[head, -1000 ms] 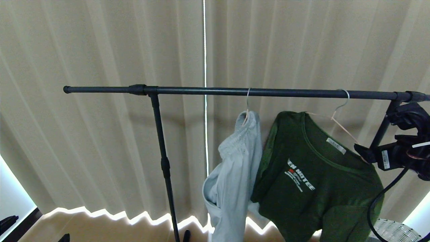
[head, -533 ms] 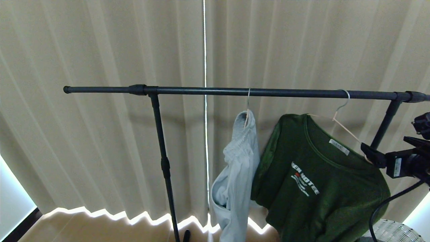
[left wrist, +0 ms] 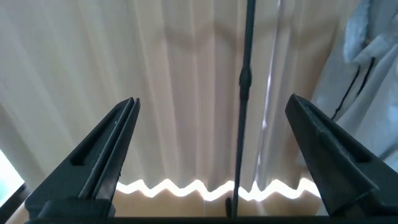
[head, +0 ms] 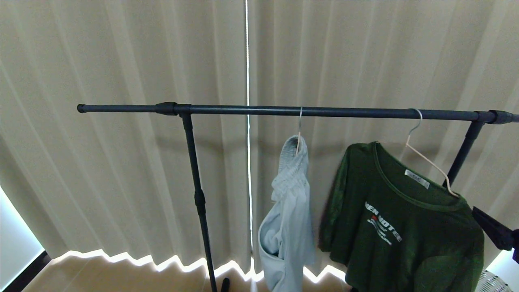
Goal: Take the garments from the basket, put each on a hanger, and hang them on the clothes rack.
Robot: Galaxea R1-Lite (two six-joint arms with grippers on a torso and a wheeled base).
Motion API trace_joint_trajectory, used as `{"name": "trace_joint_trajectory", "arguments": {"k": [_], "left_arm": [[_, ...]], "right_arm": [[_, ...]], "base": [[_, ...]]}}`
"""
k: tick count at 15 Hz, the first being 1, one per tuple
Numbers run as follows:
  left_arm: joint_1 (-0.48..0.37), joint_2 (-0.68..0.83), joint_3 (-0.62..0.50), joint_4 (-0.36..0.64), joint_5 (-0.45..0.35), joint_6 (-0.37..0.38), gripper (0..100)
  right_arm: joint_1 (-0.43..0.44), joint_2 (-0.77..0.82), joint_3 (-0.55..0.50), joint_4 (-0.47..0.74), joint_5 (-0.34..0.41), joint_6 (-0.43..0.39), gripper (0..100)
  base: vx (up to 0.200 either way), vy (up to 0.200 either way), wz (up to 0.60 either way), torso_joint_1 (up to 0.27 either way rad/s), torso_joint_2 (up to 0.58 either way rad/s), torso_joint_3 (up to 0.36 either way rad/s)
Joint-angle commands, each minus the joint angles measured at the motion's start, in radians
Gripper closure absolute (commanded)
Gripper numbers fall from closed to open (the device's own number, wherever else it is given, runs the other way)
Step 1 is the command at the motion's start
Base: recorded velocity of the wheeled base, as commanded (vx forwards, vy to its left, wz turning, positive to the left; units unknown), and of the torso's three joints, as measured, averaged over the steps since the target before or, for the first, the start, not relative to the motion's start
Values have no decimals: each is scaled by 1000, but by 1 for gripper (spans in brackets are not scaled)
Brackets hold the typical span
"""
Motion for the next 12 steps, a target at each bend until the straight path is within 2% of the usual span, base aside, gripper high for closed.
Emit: {"name": "trace_joint_trajectory", "arguments": {"k": [1,5,6,9,12], "left_arm": [[0,-8,0,0,-75,-25,0],[-6,-8,0,0,-187,47,0],[-6,-8,0,0,-192,50,0],[-8,-8,0,0,-195,55,0],[-8,-8,0,0,-256,90,0]], "right_arm": [[-49,-265,2,228,-1,-1,0],[-52,-584,-18,631,-3,-1,0],[-52,-639,-22,688,-1,-1,0],[-52,-747,-18,769,-1,-1,0],[-51,-869,12,777,5,4,0]], "base": [[0,0,0,0,0,0],[0,0,0,0,0,0],[0,0,0,0,0,0],[0,0,0,0,0,0],[0,0,0,0,0,0]]}}
